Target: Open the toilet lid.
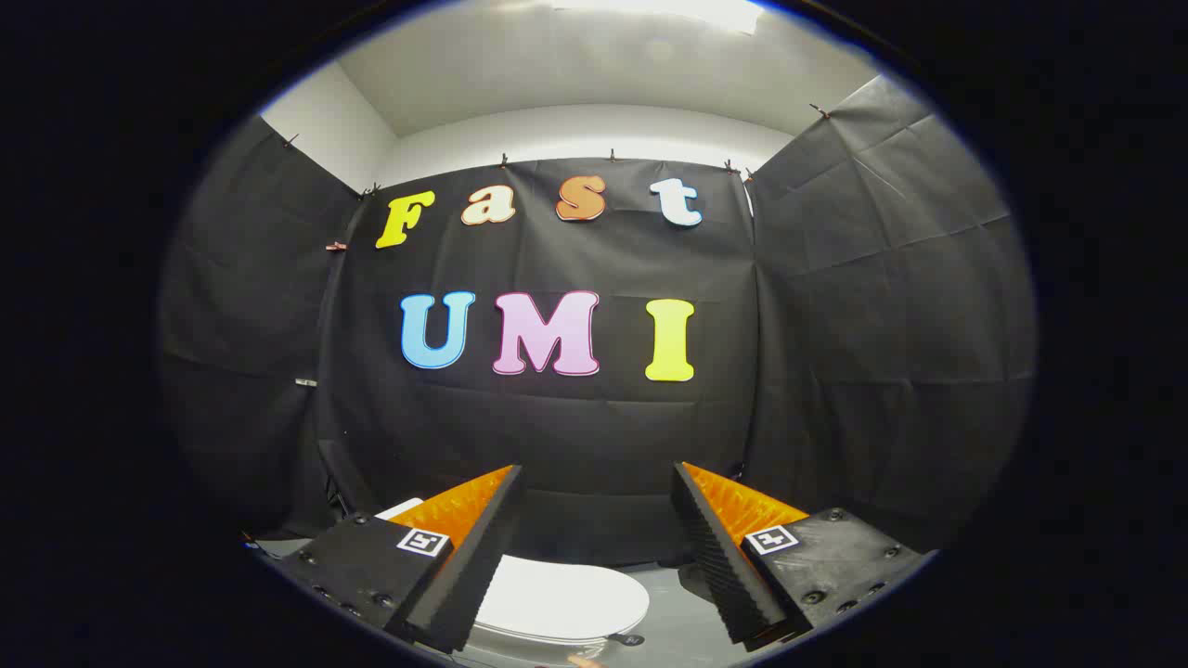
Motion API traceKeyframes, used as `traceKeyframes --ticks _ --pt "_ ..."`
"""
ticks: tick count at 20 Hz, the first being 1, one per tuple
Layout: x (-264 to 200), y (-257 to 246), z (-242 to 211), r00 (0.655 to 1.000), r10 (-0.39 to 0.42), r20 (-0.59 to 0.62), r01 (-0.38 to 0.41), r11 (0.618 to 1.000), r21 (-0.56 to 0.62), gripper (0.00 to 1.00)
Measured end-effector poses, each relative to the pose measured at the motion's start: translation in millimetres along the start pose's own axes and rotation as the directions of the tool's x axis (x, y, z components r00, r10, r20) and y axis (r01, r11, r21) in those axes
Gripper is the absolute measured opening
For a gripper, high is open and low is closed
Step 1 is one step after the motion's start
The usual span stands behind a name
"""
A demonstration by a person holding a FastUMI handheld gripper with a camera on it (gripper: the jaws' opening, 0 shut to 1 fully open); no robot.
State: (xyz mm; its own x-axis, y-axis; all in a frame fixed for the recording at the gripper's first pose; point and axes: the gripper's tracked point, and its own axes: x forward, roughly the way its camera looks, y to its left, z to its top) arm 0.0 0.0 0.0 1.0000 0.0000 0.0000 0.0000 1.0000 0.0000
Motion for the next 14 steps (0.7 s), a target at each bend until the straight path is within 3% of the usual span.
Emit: traceKeyframes --ticks 14 --pt "-3.8 1.3 4.1 1.000 0.003 0.012 -0.003 1.000 -0.001 1.00"
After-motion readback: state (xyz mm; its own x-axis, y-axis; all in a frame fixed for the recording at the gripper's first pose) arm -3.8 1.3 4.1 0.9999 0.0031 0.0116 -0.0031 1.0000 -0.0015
